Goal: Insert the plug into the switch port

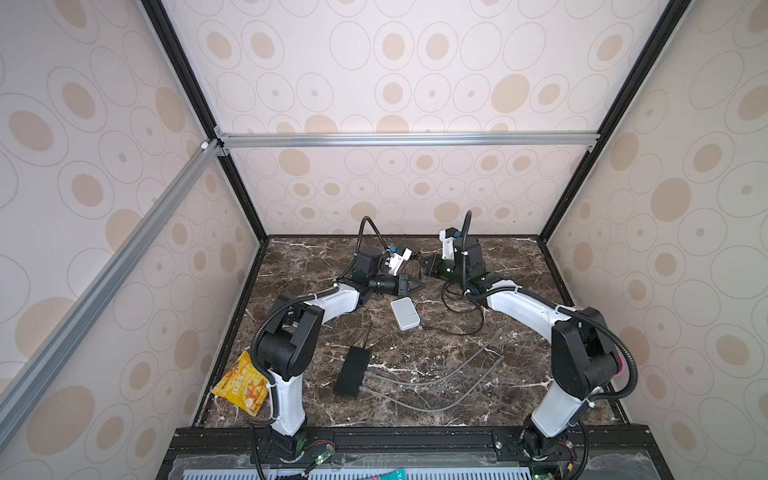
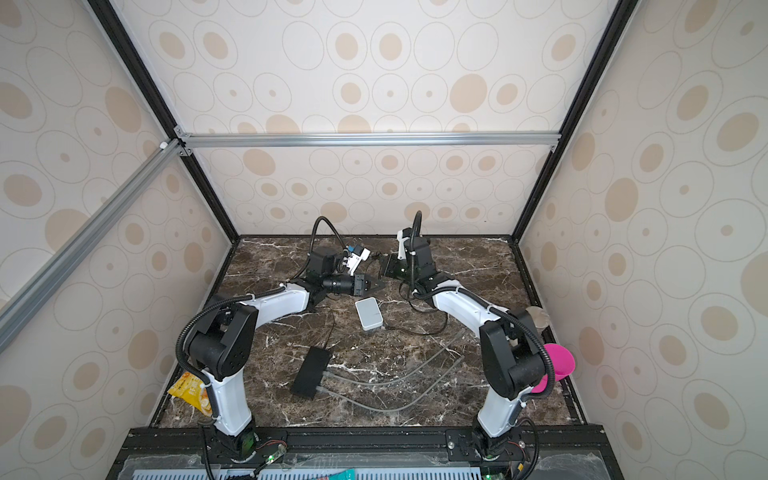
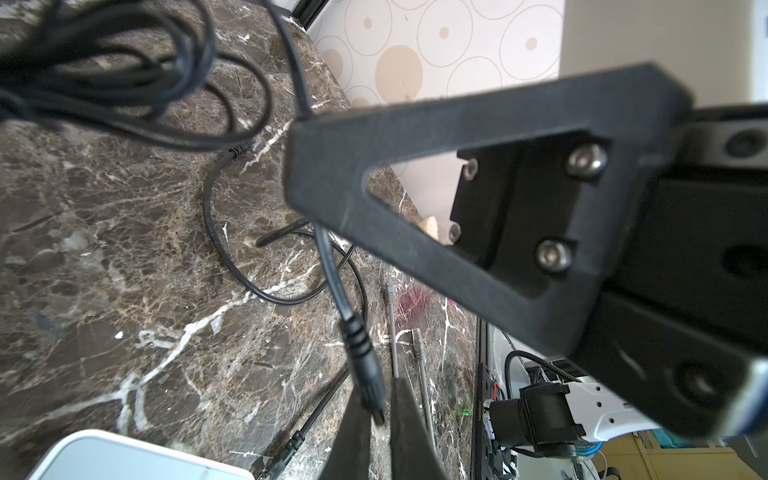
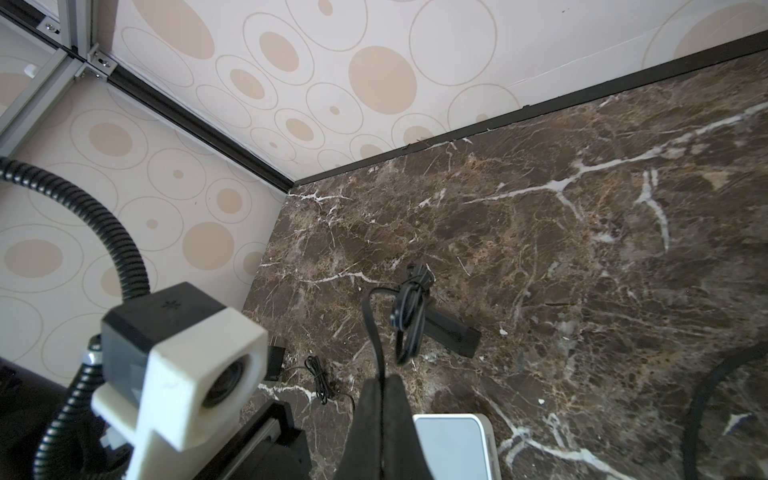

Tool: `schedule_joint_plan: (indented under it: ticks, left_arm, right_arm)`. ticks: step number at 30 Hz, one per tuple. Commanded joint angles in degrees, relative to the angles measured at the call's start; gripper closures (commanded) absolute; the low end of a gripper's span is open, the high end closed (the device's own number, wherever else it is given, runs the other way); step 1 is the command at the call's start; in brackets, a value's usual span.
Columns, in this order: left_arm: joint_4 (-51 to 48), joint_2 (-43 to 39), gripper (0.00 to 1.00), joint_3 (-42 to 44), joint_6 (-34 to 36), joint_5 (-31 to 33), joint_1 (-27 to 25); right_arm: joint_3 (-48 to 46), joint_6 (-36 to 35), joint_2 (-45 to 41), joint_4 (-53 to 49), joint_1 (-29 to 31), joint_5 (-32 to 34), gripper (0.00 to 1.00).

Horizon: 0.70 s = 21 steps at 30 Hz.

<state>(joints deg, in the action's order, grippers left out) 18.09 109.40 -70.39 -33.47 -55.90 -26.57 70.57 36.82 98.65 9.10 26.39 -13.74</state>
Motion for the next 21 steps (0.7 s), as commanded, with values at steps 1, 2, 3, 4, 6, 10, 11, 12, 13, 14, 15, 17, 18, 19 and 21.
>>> schedule_joint_plan:
  ticks: [1, 2, 3, 4, 6, 10, 11, 12, 13, 14, 15, 17, 18, 19, 21]
  left_arm:
    - [-0.66, -0.61, 0.84, -2.29, 1.75, 0.33, 0.29]
    - [-0.68, -0.66, 0.83, -2.30, 1.75, 0.52, 0.37]
    - [-0.76, -0.63, 0.81, -2.30, 1.66, 0.61, 0.44]
    - [-0.82, -0.64, 0.80, -2.30, 1.66, 0.64, 0.46]
    - [-1.06, -0.61, 0.79, -2.47, 1.74, 0.62, 0.56]
    - [-1.28, -0.64, 0.87, -2.47, 1.91, 0.62, 0.55]
    - [-1.37, -0.67, 0.88, -2.47, 1.97, 0.70, 0.59]
    - [-1.43, -0.68, 0.90, -2.54, 1.96, 0.71, 0.55]
    - [-1.47, -0.61, 0.91, -2.56, 2.06, 0.73, 0.55]
    - [-1.48, -0.64, 0.92, -2.56, 2.10, 0.71, 0.55]
    - [-1.56, -0.67, 0.92, -2.56, 2.18, 0.71, 0.64]
    - [-1.65, -0.65, 0.95, -2.80, 2.72, 0.75, 0.64]
    - [-3.80, -0.51, 0.96, -3.08, 3.30, 0.92, 0.72]
    - [-5.36, -0.42, 0.97, -3.57, 4.37, 1.32, 0.76]
    - [-10.73, 0.01, 0.98, -5.44, 7.97, 3.44, 0.73]
  right_arm:
    - [-1.10, -0.02, -2.06, 2.18, 0.32, -1.45, 1.00]
    - [-1.41, -0.07, -2.06, 2.64, 0.33, -1.84, 1.00]
    - [-1.69, 0.01, -2.06, 3.12, 0.28, -2.28, 1.00]
    - [-1.86, 0.01, -2.06, 3.37, 0.33, -2.38, 1.00]
    - [-2.11, 0.22, -2.06, 3.72, 0.33, -2.52, 1.00]
    - [-2.29, 0.35, -2.06, 3.93, 0.33, -2.48, 1.00]
    - [-2.27, 0.33, -2.06, 3.88, 0.33, -2.52, 1.00]
    - [-2.27, 0.43, -2.06, 3.83, 0.33, -2.44, 1.00]
    - [-2.21, 0.36, -2.10, 3.89, 0.28, -2.42, 1.00]
    - [-2.18, 0.38, -2.15, 3.83, 0.33, -2.33, 1.00]
    - [-2.14, 0.37, -2.15, 3.70, 0.29, -2.18, 1.00]
    - [-2.25, 0.37, -2.30, 3.73, 0.30, -1.87, 1.00]
    - [-2.27, 0.36, -2.41, 3.60, 0.32, -1.73, 1.00]
    - [-2.35, 0.32, -2.57, 3.40, 0.32, -1.48, 1.00]
    - [-2.38, 0.09, -3.06, 2.83, 0.29, -1.05, 1.00]
